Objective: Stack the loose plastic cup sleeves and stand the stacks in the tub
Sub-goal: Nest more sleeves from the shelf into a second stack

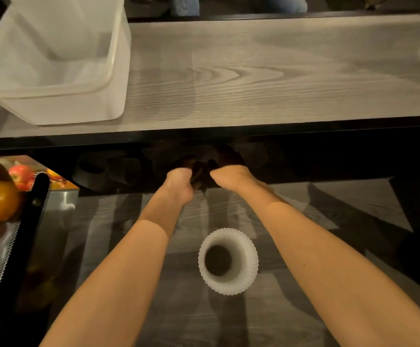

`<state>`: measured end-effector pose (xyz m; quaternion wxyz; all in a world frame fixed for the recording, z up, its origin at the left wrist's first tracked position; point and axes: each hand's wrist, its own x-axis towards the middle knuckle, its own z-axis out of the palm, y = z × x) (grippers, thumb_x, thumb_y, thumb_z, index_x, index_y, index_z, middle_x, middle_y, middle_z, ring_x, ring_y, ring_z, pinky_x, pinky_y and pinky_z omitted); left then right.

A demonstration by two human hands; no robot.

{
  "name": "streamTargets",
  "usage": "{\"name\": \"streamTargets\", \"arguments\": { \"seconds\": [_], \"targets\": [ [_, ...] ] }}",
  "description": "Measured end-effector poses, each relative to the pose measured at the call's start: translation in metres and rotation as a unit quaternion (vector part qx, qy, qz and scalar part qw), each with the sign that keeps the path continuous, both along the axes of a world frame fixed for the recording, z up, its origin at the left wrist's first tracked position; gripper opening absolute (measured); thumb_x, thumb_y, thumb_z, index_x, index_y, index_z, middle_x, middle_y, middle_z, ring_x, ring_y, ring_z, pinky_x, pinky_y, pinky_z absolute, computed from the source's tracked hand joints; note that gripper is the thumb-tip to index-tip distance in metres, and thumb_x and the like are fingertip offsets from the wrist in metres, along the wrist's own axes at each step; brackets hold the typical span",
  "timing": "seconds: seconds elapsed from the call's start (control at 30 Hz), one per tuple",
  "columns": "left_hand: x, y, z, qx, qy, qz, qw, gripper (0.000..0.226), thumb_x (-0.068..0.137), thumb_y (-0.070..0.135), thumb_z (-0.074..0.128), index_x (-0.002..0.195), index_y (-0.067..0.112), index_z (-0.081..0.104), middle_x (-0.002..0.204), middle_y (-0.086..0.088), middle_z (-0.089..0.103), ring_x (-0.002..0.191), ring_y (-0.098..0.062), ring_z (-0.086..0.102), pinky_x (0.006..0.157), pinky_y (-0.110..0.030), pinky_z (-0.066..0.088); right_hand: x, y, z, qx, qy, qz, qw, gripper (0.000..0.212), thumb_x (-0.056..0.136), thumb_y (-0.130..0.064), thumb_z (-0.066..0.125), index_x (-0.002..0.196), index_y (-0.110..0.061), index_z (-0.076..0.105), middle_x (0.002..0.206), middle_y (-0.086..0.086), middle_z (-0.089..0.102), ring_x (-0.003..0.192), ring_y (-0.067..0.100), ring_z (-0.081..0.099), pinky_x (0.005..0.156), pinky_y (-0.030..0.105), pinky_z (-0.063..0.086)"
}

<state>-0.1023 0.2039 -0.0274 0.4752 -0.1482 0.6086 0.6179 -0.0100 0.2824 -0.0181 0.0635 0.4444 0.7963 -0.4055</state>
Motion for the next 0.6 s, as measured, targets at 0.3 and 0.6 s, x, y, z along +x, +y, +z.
{"name": "streamTargets", "arguments": {
  "seconds": [0.3,0.6],
  "targets": [
    [0.002,-0.042,0.019,0.031,0.061,-0.065,0.996,0.026,0.097,0.014,0.060,0.120,0.002,0.064,0.091,-0.006,0.066,0.079,-0.017,0.067,0.067,-0.027,0.056,0.035,-0.032,0.015,-0.001,0.161,-0.132,0.978,0.040,0.093,-0.041,0.065,0.090,-0.002,0.063,0.080,0.004,0.061,0.072,0.014,0.058,0.065,0.031,0.047],
    [0.018,-0.097,0.079,0.147,0.162,-0.252,0.943,0.022,0.096,0.017,0.067,0.116,0.011,0.061,0.107,-0.014,0.071,0.082,-0.024,0.070,0.077,-0.033,0.057,0.095,-0.060,0.072,-0.072,0.309,-0.129,0.939,0.050,0.080,-0.018,0.084,0.122,-0.020,0.055,0.126,0.002,0.063,0.113,0.019,0.065,0.097,0.036,0.056]
  ]
}}
